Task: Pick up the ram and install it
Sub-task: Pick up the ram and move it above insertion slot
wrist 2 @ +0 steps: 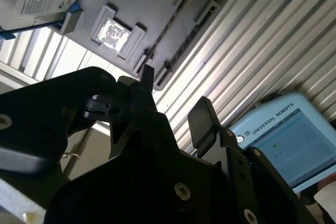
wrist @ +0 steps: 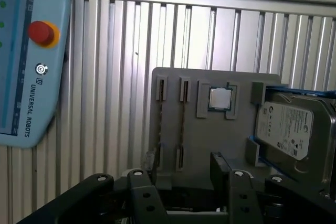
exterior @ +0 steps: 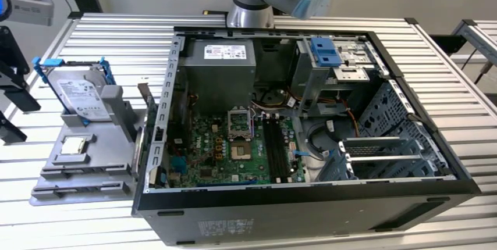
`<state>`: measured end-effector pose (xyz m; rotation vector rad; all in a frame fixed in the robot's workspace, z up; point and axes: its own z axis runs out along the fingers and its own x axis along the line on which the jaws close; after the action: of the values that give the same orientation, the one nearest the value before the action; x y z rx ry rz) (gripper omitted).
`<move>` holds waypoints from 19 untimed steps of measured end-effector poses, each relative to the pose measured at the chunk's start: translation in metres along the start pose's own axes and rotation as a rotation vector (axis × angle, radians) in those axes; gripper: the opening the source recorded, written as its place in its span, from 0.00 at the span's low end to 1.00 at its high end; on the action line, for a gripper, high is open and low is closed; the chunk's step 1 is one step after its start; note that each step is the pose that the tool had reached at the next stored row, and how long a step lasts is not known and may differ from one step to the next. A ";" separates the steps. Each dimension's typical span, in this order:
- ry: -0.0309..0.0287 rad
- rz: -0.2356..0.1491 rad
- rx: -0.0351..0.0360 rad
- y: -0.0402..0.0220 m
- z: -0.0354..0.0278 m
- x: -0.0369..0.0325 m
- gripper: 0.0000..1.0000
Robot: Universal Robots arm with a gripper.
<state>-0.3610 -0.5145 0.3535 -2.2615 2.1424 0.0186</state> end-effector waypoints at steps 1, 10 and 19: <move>-0.0001 0.000 0.0000 0.0000 0.0015 0.0000 0.00; 0.0002 0.000 -0.0002 0.0001 0.0080 0.0002 0.00; 0.0000 0.000 0.0000 0.0001 0.0112 0.0003 0.00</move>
<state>-0.3610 -0.5145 0.3423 -2.2615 2.1424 0.0187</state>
